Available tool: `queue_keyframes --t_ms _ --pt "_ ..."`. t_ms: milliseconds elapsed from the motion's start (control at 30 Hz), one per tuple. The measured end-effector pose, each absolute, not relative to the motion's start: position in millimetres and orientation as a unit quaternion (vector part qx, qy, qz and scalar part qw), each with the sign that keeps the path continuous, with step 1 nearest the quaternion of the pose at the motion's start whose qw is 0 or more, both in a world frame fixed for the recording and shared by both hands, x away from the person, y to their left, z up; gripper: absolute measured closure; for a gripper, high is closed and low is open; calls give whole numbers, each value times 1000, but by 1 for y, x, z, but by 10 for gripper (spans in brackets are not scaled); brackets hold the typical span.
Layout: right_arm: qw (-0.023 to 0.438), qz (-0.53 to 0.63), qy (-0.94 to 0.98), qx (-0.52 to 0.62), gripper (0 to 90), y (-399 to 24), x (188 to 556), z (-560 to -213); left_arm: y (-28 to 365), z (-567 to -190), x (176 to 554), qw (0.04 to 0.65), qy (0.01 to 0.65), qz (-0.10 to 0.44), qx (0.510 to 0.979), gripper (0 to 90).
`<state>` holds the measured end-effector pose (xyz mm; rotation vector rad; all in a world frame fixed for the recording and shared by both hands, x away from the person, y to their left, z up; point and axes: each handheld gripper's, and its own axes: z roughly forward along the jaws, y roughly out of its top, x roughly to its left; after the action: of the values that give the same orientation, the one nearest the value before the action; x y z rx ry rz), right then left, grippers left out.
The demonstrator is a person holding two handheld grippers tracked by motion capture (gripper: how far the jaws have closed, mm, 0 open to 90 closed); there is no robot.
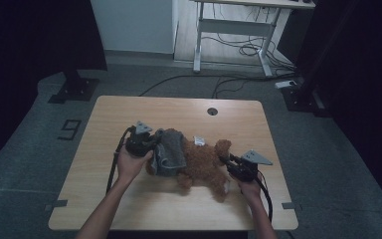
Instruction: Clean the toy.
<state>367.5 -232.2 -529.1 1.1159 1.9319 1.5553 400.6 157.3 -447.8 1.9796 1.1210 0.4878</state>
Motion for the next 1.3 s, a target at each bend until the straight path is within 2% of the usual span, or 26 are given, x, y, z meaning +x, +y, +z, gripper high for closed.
queue_keyframes --t_ms 133,300,533,667,867,900,1000,1167,1233,1300 --pt "210 559 694 402 704 -232 368 -529 183 -461 405 382 474 186 771 805" --pt "212 558 694 402 703 -232 369 -530 193 -468 402 385 478 189 767 804" --pt "217 553 696 402 703 -231 371 -529 174 -438 404 429 450 190 759 799" --pt "224 552 700 393 703 -231 370 -529 135 -419 421 439 419 171 776 798" --pt "223 554 701 390 703 -232 370 -529 104 -432 445 414 420 143 795 791" --pt "221 556 700 389 700 -233 370 -529 98 -443 449 395 424 133 804 794" --pt "218 559 700 388 694 -233 370 -529 100 -451 449 389 428 121 806 800" --pt "214 561 699 389 677 -233 369 -528 113 -455 438 417 435 92 793 806" --pt "214 561 700 388 647 -233 368 -526 113 -458 431 420 429 96 794 807" --pt "218 561 698 388 578 -234 366 -523 112 -459 420 424 418 106 796 808"
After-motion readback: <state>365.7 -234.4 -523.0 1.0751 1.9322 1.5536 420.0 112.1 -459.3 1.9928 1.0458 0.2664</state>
